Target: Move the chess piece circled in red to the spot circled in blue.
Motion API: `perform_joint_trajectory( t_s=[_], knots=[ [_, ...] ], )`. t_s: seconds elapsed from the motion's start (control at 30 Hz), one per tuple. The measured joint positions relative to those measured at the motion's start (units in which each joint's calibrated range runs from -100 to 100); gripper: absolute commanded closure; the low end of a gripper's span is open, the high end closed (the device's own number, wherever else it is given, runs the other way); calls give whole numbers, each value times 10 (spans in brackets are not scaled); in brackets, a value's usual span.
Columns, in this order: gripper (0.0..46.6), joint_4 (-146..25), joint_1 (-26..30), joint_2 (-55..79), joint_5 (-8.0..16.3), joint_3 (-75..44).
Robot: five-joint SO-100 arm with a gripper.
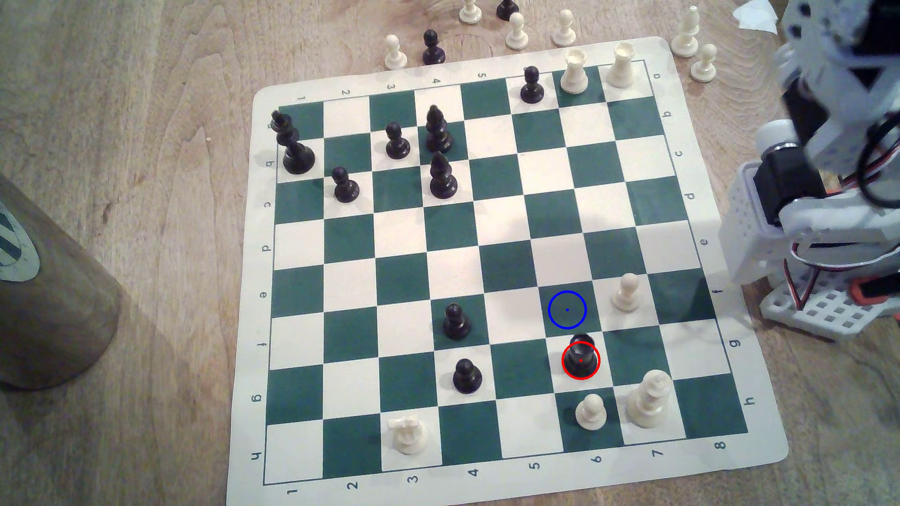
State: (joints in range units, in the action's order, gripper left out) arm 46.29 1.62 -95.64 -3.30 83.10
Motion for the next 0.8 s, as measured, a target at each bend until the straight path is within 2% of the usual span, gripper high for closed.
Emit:
perform_joint_trajectory(
  t_s=[0.33, 0.37, 0.4, 0.53, 0.7, 0.8],
  knots=[
    [464, -363, 2, 1, 0, -112],
    [439, -438, 2, 1, 4, -148],
    [434, -479, 2, 1, 7, -163],
    [464, -633, 2, 1, 10, -214],
    [464, -802, -1, 1, 11, -285],
    [464, -920, 11, 5, 23, -318]
  ],
)
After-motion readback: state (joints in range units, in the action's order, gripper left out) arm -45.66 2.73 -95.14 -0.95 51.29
